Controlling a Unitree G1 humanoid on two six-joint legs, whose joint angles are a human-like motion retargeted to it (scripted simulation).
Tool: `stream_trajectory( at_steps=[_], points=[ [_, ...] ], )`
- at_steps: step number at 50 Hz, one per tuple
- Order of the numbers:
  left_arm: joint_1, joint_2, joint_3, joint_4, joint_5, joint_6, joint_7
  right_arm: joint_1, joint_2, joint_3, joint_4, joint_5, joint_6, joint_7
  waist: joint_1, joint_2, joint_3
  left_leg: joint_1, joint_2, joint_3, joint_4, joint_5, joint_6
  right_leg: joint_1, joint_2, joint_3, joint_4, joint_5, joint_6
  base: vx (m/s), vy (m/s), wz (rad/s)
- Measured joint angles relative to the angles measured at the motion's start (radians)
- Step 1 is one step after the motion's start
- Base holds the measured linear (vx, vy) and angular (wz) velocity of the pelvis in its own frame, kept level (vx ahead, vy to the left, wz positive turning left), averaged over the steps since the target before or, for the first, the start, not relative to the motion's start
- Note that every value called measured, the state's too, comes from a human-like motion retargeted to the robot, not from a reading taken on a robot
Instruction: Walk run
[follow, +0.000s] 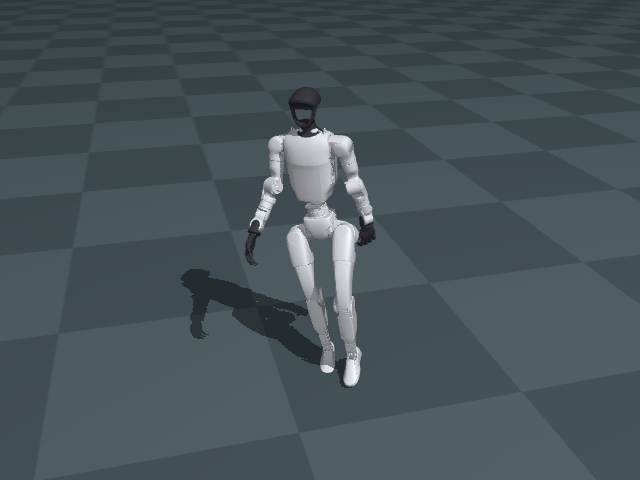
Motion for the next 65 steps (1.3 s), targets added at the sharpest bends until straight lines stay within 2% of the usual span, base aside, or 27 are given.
stream_trajectory(
  at_steps=[5,7,8,9,10,12,13,15,17,18,20,22,25,28,33,35,37,38,40,43,45,48,50,55,57,62,65],
  points=[
    [0.142,-0.087,0.065,0.011,0.074,0.071,-0.099,-0.136,-0.067,0.077,-0.099,-0.012,-0.045,-0.049,0.161,0.019,0.037,-0.072,-0.032,-0.037,-0.442,-0.125,0.019,0.156,0.048,0.173,-0.015,-0.016,0.000,1.16,0.07,-2.79],
    [0.174,-0.104,0.088,0.011,0.070,0.103,-0.126,-0.147,-0.081,0.071,-0.107,-0.024,-0.062,-0.081,0.147,0.034,0.054,-0.087,-0.059,-0.016,-0.548,-0.211,-0.093,0.228,0.076,0.181,0.001,0.003,0.000,1.25,0.08,-0.16],
    [0.186,-0.106,0.096,0.011,0.063,0.116,-0.134,-0.139,-0.084,0.064,-0.102,-0.027,-0.067,-0.102,0.128,0.047,0.061,-0.072,-0.040,0.091,-0.570,-0.259,-0.197,0.269,0.096,0.136,0.004,0.033,0.000,1.50,-0.06,0.60],
    [0.193,-0.103,0.100,0.011,0.055,0.129,-0.140,-0.124,-0.085,0.053,-0.086,-0.026,-0.066,-0.126,0.121,0.046,0.056,-0.061,-0.033,0.148,-0.568,-0.283,-0.221,0.300,0.108,0.078,0.003,0.083,0.000,1.44,-0.23,0.75],
    [0.199,-0.097,0.102,0.011,0.045,0.142,-0.144,-0.104,-0.085,0.042,-0.063,-0.024,-0.064,-0.150,0.122,0.039,0.046,-0.054,-0.031,0.180,-0.555,-0.294,-0.204,0.326,0.115,0.015,0.002,0.142,0.000,1.20,-0.34,0.38],
    [0.198,-0.078,0.127,0.011,0.028,0.164,-0.124,-0.050,-0.072,0.012,0.018,-0.009,-0.036,-0.184,0.157,0.015,-0.004,-0.066,-0.018,0.173,-0.469,-0.288,-0.114,0.334,0.116,-0.033,0.024,0.308,0.101,1.33,-0.22,-0.37],
    [0.203,-0.072,0.147,0.011,0.016,0.166,-0.100,-0.017,-0.061,0.002,0.067,-0.003,-0.012,-0.188,0.188,-0.006,-0.024,-0.070,-0.004,0.200,-0.438,-0.238,-0.088,0.342,0.097,-0.036,0.049,0.394,0.201,1.66,-0.06,-0.88],
    [0.219,-0.056,0.174,0.011,-0.034,0.146,-0.056,0.057,-0.033,-0.012,0.177,-0.012,0.041,-0.166,0.201,-0.080,-0.052,-0.062,-0.099,0.099,-0.381,-0.159,-0.004,0.298,0.009,-0.134,0.261,0.463,0.452,1.61,-0.18,-0.42],
    [0.158,-0.010,0.175,0.011,-0.127,0.136,-0.084,0.100,-0.005,-0.001,0.297,-0.040,0.086,-0.132,0.141,-0.105,-0.052,-0.146,-0.148,-0.145,-0.179,-0.246,-0.032,0.192,0.027,-0.309,0.562,0.463,0.524,1.24,-0.73,0.42],
    [0.109,0.010,0.168,0.011,-0.167,0.150,-0.108,0.119,-0.004,0.009,0.362,-0.046,0.100,-0.125,0.137,-0.094,-0.042,-0.140,-0.112,-0.114,-0.107,-0.298,-0.041,0.153,0.046,-0.340,0.677,0.463,0.524,1.21,-0.44,0.38],
    [0.019,0.029,0.176,0.011,-0.207,0.185,-0.110,0.174,0.004,0.010,0.480,-0.056,0.111,-0.120,0.121,-0.008,-0.058,-0.021,0.013,-0.004,-0.122,-0.351,0.004,0.106,0.202,-0.216,0.667,0.463,0.522,1.31,0.24,0.61],
    [-0.074,0.007,0.202,-0.027,-0.249,0.186,-0.087,0.240,0.006,0.021,0.554,-0.082,0.122,-0.125,0.098,0.075,-0.063,0.091,-0.005,-0.076,-0.201,-0.373,0.037,-0.002,0.202,-0.212,0.692,0.357,0.455,1.24,0.40,0.65],
    [-0.181,-0.013,0.163,-0.150,-0.366,0.087,-0.099,0.378,0.057,0.044,0.554,-0.098,0.135,-0.133,0.069,0.115,-0.055,0.215,-0.025,-0.132,-0.305,-0.360,0.020,-0.151,0.089,-0.256,0.688,0.178,0.343,1.24,-0.04,0.66],
    [-0.285,-0.015,0.059,-0.280,-0.492,-0.009,-0.134,0.496,0.101,0.042,0.554,-0.124,0.057,-0.119,-0.016,0.175,-0.051,0.366,-0.009,-0.141,-0.436,-0.340,0.020,-0.251,-0.038,-0.351,0.499,0.070,0.311,0.97,-0.09,1.46],
    [-0.470,0.055,-0.052,-0.438,-0.540,-0.119,-0.193,0.650,0.143,0.054,0.554,-0.182,0.038,-0.036,-0.122,0.172,-0.030,0.537,-0.059,-0.205,-0.495,-0.395,0.018,-0.367,-0.212,-0.319,0.108,0.056,0.254,0.93,-0.24,1.13],
    [-0.551,0.105,-0.072,-0.459,-0.502,-0.153,-0.217,0.683,0.148,0.066,0.554,-0.198,0.079,-0.006,-0.140,0.175,-0.020,0.593,-0.044,-0.216,-0.498,-0.426,0.000,-0.397,-0.215,-0.184,-0.050,0.037,0.232,1.28,-0.55,0.63],
    [-0.600,0.138,-0.078,-0.463,-0.427,-0.174,-0.212,0.699,0.152,0.060,0.554,-0.234,0.131,0.017,-0.146,0.179,-0.019,0.636,-0.020,-0.217,-0.479,-0.439,-0.026,-0.404,-0.235,-0.111,-0.150,0.006,0.285,0.93,-0.47,0.56],
    [-0.606,0.146,-0.083,-0.468,-0.390,-0.172,-0.197,0.703,0.152,0.054,0.554,-0.250,0.156,0.029,-0.156,0.177,-0.020,0.656,-0.012,-0.227,-0.460,-0.433,-0.042,-0.409,-0.266,-0.184,-0.128,-0.016,0.323,1.03,-0.57,0.73],
    [-0.598,0.143,-0.090,-0.471,-0.326,-0.148,-0.139,0.689,0.141,0.042,0.554,-0.265,0.201,0.057,-0.165,0.170,-0.042,0.677,-0.007,-0.238,-0.421,-0.362,-0.079,-0.410,-0.285,-0.201,-0.013,-0.094,0.348,1.29,-0.74,0.79],
    [-0.525,0.115,-0.082,-0.426,-0.283,-0.137,-0.032,0.640,0.115,0.007,0.554,-0.259,0.217,0.045,-0.201,0.145,-0.082,0.668,0.010,-0.221,-0.278,-0.074,-0.109,-0.375,-0.315,-0.260,0.065,0.062,0.403,1.16,-0.70,0.72],
    [-0.450,0.092,-0.070,-0.376,-0.255,-0.144,-0.005,0.587,0.093,-0.008,0.554,-0.229,0.192,0.010,-0.170,0.134,-0.098,0.615,0.032,-0.134,-0.104,0.163,-0.130,-0.352,-0.264,-0.197,0.128,0.031,0.319,1.14,-0.73,-0.25],
    [-0.364,0.059,-0.045,-0.256,-0.209,-0.123,-0.033,0.417,0.025,-0.012,0.554,-0.146,0.191,-0.007,-0.193,0.173,-0.047,0.453,0.200,-0.041,0.283,0.303,-0.091,-0.265,-0.208,-0.274,0.175,-0.041,0.251,1.07,-0.65,0.38],
    [-0.298,0.035,-0.033,-0.165,-0.189,-0.097,-0.053,0.306,-0.017,-0.028,0.525,-0.111,0.203,-0.015,-0.204,0.177,-0.040,0.365,0.215,-0.009,0.389,0.194,-0.051,-0.192,-0.204,-0.322,0.138,-0.055,0.243,0.88,-0.42,0.33],
    [-0.072,-0.017,0.005,-0.017,-0.126,0.003,-0.010,0.126,-0.081,-0.049,0.310,-0.029,0.101,-0.096,-0.069,0.121,-0.035,0.182,-0.017,0.014,0.288,-0.066,-0.124,-0.038,-0.183,-0.295,0.012,-0.018,0.224,0.99,-0.27,-0.78],
    [0.024,-0.023,0.042,0.011,-0.105,0.027,0.022,0.072,-0.103,-0.034,0.219,-0.003,0.044,-0.110,-0.008,0.099,-0.029,0.110,-0.048,0.033,0.148,-0.130,-0.135,0.022,-0.170,-0.310,-0.029,-0.017,0.215,0.87,-0.26,-0.96],
    [0.230,-0.016,0.132,0.011,-0.053,0.132,-0.003,-0.024,-0.200,-0.012,0.048,0.072,-0.011,-0.103,0.080,0.117,-0.020,0.033,-0.019,0.182,-0.310,-0.218,0.002,0.165,-0.078,-0.403,-0.083,-0.087,0.192,0.87,-0.19,0.15],
    [0.316,0.005,0.176,0.011,-0.058,0.207,-0.026,-0.031,-0.254,-0.033,0.017,0.103,-0.016,-0.122,0.099,0.117,-0.049,0.030,-0.080,0.289,-0.543,-0.286,-0.001,0.231,-0.042,-0.447,-0.082,-0.134,0.204,1.22,-0.09,1.00]
  ],
)
